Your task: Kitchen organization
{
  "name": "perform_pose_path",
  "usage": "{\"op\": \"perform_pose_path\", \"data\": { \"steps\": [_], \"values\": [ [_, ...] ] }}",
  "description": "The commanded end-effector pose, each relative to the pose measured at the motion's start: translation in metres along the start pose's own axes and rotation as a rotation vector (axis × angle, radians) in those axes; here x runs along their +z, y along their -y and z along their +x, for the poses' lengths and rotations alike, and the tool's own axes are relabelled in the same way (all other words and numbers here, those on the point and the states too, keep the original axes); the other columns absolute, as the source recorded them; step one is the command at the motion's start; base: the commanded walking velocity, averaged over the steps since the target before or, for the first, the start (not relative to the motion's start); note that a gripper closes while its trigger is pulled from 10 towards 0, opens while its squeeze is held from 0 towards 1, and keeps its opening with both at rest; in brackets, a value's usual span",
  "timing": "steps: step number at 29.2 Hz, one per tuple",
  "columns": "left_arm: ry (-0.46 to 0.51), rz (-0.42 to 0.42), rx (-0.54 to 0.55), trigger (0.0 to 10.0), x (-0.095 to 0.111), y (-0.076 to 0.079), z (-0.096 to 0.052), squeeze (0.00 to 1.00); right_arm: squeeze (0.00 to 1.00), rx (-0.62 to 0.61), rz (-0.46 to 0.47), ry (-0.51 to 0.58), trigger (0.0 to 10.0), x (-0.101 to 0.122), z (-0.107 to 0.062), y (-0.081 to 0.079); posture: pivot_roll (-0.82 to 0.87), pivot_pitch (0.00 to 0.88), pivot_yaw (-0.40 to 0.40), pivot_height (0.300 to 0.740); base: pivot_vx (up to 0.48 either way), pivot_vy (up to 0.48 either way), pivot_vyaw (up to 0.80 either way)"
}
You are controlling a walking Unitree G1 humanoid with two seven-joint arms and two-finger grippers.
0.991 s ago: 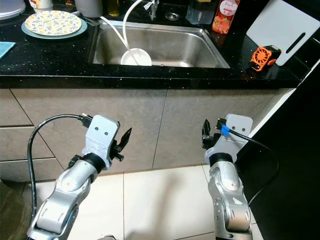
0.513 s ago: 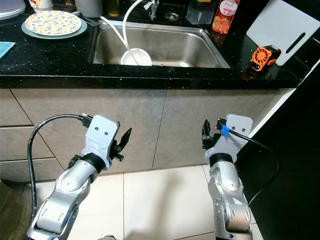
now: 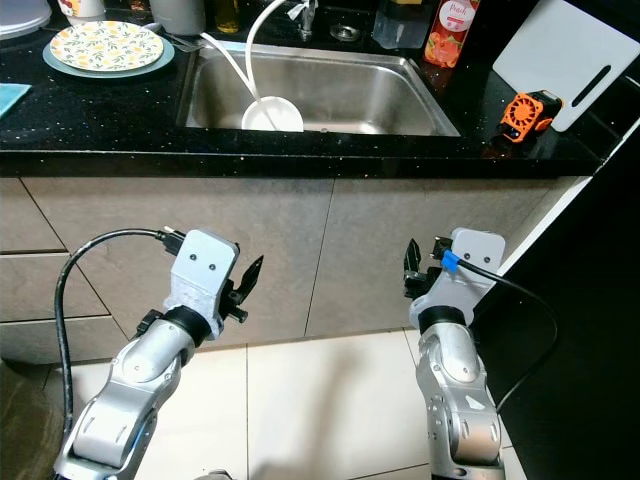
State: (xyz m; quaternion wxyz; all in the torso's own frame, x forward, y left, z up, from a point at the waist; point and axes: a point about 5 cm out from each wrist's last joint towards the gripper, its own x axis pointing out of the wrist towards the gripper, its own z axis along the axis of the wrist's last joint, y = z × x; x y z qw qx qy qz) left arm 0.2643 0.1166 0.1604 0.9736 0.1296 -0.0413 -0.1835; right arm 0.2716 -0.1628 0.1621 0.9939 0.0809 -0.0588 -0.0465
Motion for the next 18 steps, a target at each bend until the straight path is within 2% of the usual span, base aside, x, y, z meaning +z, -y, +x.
{"op": "perform_pose_path", "data": {
  "steps": [1,13,15,16,18],
  "values": [
    [-0.005,-0.003,-0.012,10.0,0.0,0.004,0.001,0.0,0.0,-0.012,-0.01,-0.001,10.0,0.001,0.0,0.004,0.2,0.092,-0.12,0.74,0.0,0.0,0.0],
    [-0.01,-0.015,0.005,10.0,0.0,0.0,0.002,0.0,0.0,-0.011,-0.006,0.003,10.0,0.002,0.001,0.003,0.21,0.097,-0.118,0.74,0.0,0.0,0.0],
    [-0.027,-0.082,0.065,10.0,-0.001,-0.007,0.005,0.0,0.0,-0.017,-0.003,0.003,10.0,0.002,0.001,0.003,0.2,0.097,-0.114,0.74,0.0,0.0,0.0],
    [-0.027,-0.082,0.065,10.0,-0.001,-0.007,0.005,0.0,0.0,-0.017,-0.003,0.003,10.0,0.002,0.001,0.003,0.2,0.097,-0.114,0.74,0.0,0.0,0.0],
    [-0.039,-0.138,0.125,10.0,-0.002,-0.014,0.007,0.0,0.0,-0.021,-0.004,0.0,10.0,0.002,0.002,0.002,0.2,0.091,-0.112,0.74,0.0,0.0,0.0]
  ]
}}
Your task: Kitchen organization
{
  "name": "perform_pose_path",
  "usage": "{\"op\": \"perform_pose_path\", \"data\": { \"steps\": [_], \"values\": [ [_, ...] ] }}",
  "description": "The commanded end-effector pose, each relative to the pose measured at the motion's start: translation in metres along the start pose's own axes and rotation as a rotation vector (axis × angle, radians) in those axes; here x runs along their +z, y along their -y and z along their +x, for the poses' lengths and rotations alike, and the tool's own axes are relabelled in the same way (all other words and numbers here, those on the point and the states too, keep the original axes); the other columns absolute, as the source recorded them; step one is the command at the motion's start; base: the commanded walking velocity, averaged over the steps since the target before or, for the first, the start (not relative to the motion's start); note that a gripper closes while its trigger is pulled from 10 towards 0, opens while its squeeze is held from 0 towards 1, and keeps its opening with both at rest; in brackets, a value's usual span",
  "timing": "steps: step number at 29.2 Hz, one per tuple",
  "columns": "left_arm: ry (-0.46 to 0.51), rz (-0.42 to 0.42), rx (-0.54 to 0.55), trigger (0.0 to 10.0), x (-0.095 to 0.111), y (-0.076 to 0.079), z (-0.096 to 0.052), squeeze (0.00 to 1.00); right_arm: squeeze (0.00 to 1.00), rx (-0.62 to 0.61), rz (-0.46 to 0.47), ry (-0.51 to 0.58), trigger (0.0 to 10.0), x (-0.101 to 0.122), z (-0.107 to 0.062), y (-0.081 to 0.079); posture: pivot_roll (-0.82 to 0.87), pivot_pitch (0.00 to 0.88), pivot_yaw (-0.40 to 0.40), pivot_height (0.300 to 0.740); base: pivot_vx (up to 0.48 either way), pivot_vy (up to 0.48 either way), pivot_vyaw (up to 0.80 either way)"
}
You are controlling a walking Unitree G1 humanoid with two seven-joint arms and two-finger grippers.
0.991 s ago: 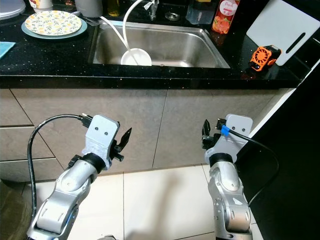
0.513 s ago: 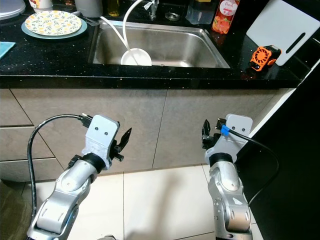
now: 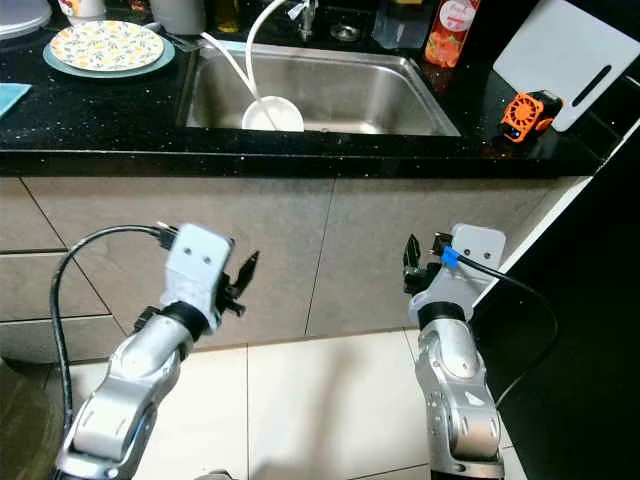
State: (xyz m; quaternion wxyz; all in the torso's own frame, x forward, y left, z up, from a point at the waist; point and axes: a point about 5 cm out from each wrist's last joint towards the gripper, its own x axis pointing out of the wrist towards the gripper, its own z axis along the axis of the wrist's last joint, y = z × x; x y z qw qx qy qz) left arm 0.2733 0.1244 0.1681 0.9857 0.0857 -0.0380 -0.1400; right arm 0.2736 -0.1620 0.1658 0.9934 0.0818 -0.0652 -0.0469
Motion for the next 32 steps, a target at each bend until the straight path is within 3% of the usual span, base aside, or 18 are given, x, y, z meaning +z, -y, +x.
{"op": "perform_pose_path", "data": {
  "steps": [1,5,10,13,20,25,31,32],
  "values": [
    [-0.037,-0.058,0.049,10.0,-0.006,-0.004,0.002,0.0,0.0,-0.019,-0.009,-0.013,10.0,-0.001,0.0,0.002,0.2,0.091,-0.112,0.74,0.0,0.0,0.0],
    [-0.023,-0.04,0.066,10.0,-0.004,-0.006,0.003,0.0,0.0,-0.014,-0.01,-0.023,10.0,-0.002,0.002,0.002,0.19,0.085,-0.117,0.74,0.0,0.0,0.0],
    [0.054,0.071,0.091,10.0,0.007,-0.007,0.002,0.0,0.0,0.011,-0.043,-0.023,10.0,0.003,0.004,0.002,0.17,0.073,-0.123,0.74,0.0,0.0,0.0],
    [0.113,0.146,0.106,10.0,0.019,-0.005,0.002,0.0,0.0,0.015,-0.1,0.039,10.0,0.019,0.009,0.002,0.16,0.066,-0.116,0.74,0.0,0.0,0.0],
    [0.13,0.135,0.152,10.0,0.027,-0.01,0.005,0.0,0.0,0.024,-0.102,0.074,10.0,0.031,0.01,0.0,0.16,0.061,-0.112,0.74,0.0,0.0,0.0],
    [0.169,0.099,0.231,10.0,0.043,-0.024,0.01,0.0,0.0,0.047,-0.094,0.184,10.0,0.065,0.016,-0.003,0.17,0.049,-0.113,0.74,0.0,0.0,0.0],
    [0.2,0.132,0.22,10.0,0.049,-0.021,0.011,0.0,0.0,0.059,-0.08,0.212,10.0,0.075,0.023,-0.001,0.18,0.033,-0.112,0.74,0.0,0.0,0.0],
    [0.221,0.152,0.198,10.0,0.05,-0.012,0.012,0.0,0.0,0.062,-0.056,0.201,10.0,0.074,0.027,0.003,0.19,0.022,-0.099,0.74,0.0,0.0,0.0]
  ]
}}
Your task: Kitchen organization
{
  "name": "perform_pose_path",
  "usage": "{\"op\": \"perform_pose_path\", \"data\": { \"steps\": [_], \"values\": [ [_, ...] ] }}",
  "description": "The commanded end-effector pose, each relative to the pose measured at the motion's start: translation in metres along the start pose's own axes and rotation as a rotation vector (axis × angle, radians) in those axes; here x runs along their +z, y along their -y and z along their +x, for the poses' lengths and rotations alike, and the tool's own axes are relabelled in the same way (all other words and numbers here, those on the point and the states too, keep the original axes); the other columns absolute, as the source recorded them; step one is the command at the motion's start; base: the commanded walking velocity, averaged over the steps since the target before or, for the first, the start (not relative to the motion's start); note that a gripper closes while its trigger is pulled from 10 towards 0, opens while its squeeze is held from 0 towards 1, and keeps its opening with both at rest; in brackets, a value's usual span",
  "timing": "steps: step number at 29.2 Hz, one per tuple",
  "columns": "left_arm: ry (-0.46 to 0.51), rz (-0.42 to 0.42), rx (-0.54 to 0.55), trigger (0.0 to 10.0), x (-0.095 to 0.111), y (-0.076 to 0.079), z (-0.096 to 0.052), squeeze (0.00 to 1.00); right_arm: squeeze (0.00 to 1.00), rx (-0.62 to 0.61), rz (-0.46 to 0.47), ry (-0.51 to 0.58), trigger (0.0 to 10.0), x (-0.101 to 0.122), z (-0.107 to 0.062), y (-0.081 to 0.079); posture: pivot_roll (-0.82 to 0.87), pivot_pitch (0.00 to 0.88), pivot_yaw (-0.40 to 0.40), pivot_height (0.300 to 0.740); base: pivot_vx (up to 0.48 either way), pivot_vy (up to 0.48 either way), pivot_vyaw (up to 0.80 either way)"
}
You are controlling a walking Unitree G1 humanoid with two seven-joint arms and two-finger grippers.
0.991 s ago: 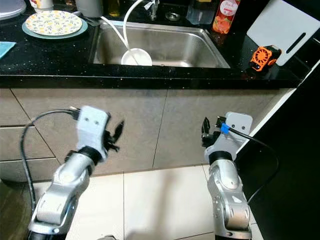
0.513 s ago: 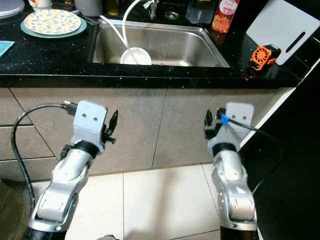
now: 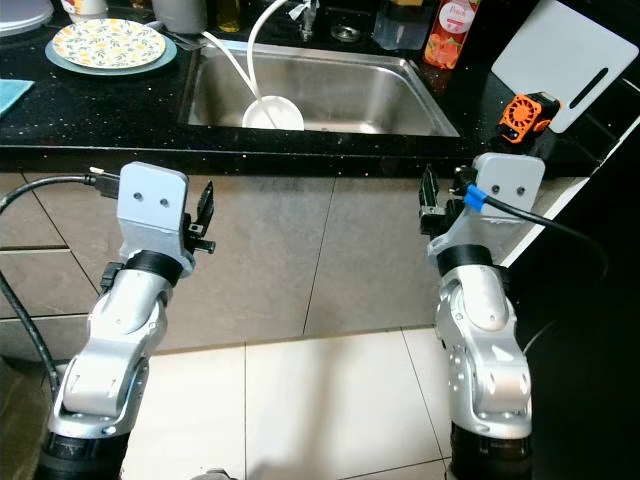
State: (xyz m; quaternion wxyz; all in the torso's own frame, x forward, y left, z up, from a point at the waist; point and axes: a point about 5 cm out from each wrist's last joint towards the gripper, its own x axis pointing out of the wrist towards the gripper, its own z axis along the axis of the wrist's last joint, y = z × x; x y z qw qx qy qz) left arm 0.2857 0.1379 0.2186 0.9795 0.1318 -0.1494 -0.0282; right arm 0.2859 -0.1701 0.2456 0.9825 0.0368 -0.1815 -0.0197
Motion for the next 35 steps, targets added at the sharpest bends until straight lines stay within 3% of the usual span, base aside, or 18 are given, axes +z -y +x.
{"op": "perform_pose_path", "data": {
  "steps": [1,6,15,26,31,35],
  "values": [
    [0.034,0.003,-0.042,10.0,0.005,0.016,-0.001,0.0,0.0,-0.019,0.023,-0.038,10.0,-0.007,0.003,0.009,0.19,0.02,-0.096,0.74,0.0,0.0,0.0],
    [0.058,0.002,-0.092,10.0,0.01,0.024,-0.001,0.0,0.0,-0.02,0.037,-0.052,10.0,-0.011,0.0,0.004,0.19,0.011,-0.078,0.74,0.0,0.0,0.0],
    [0.043,0.022,-0.05,10.0,0.01,0.016,0.007,0.0,0.0,-0.036,0.086,-0.095,10.0,-0.025,-0.006,-0.001,0.22,0.0,-0.043,0.74,0.0,0.0,0.0],
    [-0.018,0.039,0.022,10.0,-0.007,0.0,0.011,0.0,0.0,0.014,0.086,-0.068,10.0,-0.022,-0.006,-0.01,0.22,0.01,-0.05,0.74,0.0,0.0,0.0],
    [-0.008,0.049,0.014,10.0,-0.005,0.004,0.009,0.0,0.0,0.016,0.076,-0.054,10.0,-0.019,-0.005,-0.01,0.22,0.015,-0.055,0.74,0.0,0.0,0.0],
    [0.071,0.07,-0.049,10.0,0.011,0.019,0.005,0.0,0.0,0.016,0.063,-0.032,10.0,-0.015,-0.003,-0.012,0.21,0.026,-0.063,0.74,0.0,0.0,0.0]
  ]
}}
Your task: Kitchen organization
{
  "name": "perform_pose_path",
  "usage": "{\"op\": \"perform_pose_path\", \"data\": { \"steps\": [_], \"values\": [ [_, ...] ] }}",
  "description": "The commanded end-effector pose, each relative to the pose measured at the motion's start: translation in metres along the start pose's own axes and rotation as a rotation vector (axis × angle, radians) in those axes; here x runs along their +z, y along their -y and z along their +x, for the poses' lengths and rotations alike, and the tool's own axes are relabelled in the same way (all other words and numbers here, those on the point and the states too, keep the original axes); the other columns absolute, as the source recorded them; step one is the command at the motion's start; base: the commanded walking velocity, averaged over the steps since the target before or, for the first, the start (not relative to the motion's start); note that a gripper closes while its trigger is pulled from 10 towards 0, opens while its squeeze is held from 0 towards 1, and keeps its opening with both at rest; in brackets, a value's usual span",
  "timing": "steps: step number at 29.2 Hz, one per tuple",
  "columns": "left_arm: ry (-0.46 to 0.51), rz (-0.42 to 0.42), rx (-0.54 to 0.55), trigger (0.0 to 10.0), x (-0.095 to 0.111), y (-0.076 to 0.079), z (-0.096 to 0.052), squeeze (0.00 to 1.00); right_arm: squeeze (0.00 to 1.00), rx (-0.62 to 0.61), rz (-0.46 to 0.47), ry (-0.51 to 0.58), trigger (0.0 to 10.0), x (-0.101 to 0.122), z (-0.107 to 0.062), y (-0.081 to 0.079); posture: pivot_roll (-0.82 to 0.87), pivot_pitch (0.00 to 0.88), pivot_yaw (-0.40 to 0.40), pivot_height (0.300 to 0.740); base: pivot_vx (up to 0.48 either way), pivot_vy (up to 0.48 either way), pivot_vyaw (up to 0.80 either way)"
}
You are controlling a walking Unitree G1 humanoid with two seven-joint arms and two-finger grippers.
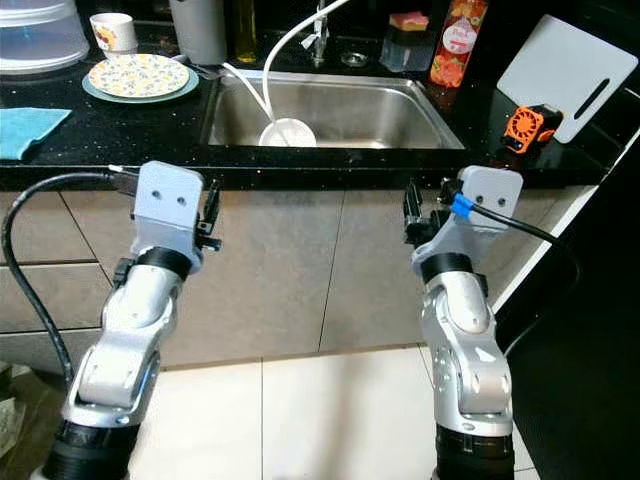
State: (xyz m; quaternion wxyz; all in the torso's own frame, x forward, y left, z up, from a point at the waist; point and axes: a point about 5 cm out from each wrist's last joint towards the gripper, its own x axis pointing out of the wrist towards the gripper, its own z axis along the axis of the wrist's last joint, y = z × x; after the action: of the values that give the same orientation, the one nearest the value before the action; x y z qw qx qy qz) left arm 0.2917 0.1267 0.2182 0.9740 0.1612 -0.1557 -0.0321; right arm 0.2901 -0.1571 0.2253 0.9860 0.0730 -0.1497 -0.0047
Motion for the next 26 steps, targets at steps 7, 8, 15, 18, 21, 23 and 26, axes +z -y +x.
{"op": "perform_pose_path", "data": {
  "steps": [7,8,15,18,21,23,26],
  "values": [
    [0.097,-0.032,-0.022,10.0,0.034,0.007,0.01,0.0,0.0,-0.022,-0.036,0.07,10.0,0.014,0.001,-0.004,0.21,0.03,-0.054,0.74,0.0,0.0,0.0],
    [0.097,-0.032,-0.022,10.0,0.034,0.007,0.01,0.0,0.0,-0.022,-0.036,0.07,10.0,0.014,0.001,-0.004,0.21,0.03,-0.054,0.74,0.0,0.0,0.0],
    [0.068,-0.043,0.02,10.0,0.037,-0.006,0.02,0.0,0.0,-0.088,-0.031,0.097,10.0,0.02,0.0,0.001,0.21,0.032,-0.044,0.74,0.0,0.0,0.0],
    [0.05,-0.044,0.011,10.0,0.03,-0.002,0.016,0.0,0.0,-0.098,-0.019,0.094,10.0,0.019,-0.001,0.002,0.21,0.037,-0.047,0.74,0.0,0.0,0.0],
    [0.059,-0.04,0.0,10.0,0.032,0.0,0.013,0.0,0.0,-0.096,-0.01,0.088,10.0,0.018,-0.001,0.001,0.21,0.04,-0.053,0.74,0.0,0.0,0.0],
    [0.065,-0.034,0.003,10.0,0.034,-0.001,0.014,0.0,0.0,-0.092,-0.01,0.082,10.0,0.017,-0.001,0.0,0.21,0.042,-0.055,0.74,0.0,0.0,0.0],
    [0.069,-0.04,0.014,10.0,0.035,-0.004,0.014,0.0,0.0,-0.087,-0.007,0.077,10.0,0.016,0.0,-0.002,0.21,0.043,-0.059,0.74,0.0,0.0,0.0]
  ]
}}
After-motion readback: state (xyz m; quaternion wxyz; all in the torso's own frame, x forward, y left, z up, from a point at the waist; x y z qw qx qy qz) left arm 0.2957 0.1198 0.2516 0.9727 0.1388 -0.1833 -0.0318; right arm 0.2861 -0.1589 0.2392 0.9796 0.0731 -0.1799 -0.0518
